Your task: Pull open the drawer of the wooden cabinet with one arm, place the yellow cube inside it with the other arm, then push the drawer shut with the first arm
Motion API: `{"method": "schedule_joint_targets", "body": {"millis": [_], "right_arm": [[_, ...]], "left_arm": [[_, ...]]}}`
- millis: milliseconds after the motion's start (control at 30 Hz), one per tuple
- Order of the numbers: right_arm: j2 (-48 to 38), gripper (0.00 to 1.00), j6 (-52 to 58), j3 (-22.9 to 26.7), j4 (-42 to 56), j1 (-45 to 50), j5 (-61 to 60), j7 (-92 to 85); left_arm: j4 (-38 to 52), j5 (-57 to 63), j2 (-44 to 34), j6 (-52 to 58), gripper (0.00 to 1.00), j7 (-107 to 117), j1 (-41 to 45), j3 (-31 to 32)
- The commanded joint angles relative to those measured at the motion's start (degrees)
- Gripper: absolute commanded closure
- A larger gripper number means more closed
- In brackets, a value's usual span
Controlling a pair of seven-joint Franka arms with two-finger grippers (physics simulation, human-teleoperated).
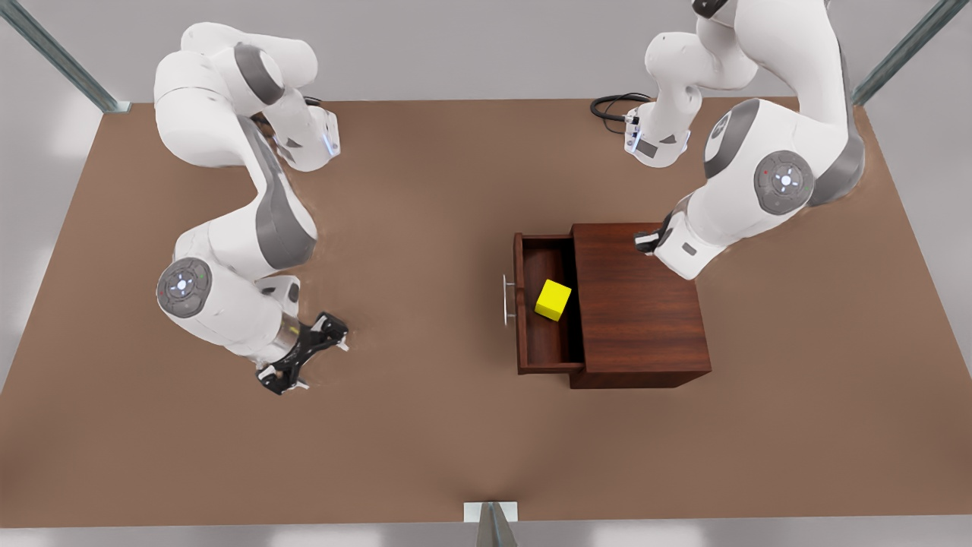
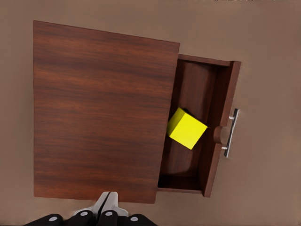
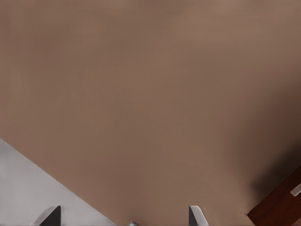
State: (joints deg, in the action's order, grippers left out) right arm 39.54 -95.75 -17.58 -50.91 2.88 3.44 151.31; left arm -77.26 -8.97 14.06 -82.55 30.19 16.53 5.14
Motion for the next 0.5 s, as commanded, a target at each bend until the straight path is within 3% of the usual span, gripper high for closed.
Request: {"method": "schedule_joint_targets", "body": {"millis": [0, 33, 100, 200, 467], "right_arm": [[-2.27, 0.00, 10.58, 3.16, -1.91, -4.99, 3.95, -103.35], [-5.08, 0.00, 8.13, 9.57, -5.51, -4.99, 3.77, -128.77], [-8.95, 0.00, 8.21, 14.94, -12.97, -4.47, 2.98, -155.61], [-23.10, 0.00, 1.09, 20.48, -36.18, -2.62, -1.77, -159.05], [-21.79, 0.00, 2.06, 21.45, -35.49, -1.56, -0.63, -154.39]], "left_arm": [[0.97, 0.79, 1.14, -8.50, 1.00, 83.34, 5.17, 0.04], [1.76, 2.64, 2.90, -10.87, 1.00, 92.31, 8.16, 0.04], [1.94, 4.75, 5.63, -16.76, 1.00, 103.92, 13.61, 0.04], [5.36, 13.27, 14.15, -22.56, 1.00, 121.76, 22.40, -0.13], [5.28, 14.50, 22.59, -34.78, 1.00, 131.52, 26.00, -1.10]]}}
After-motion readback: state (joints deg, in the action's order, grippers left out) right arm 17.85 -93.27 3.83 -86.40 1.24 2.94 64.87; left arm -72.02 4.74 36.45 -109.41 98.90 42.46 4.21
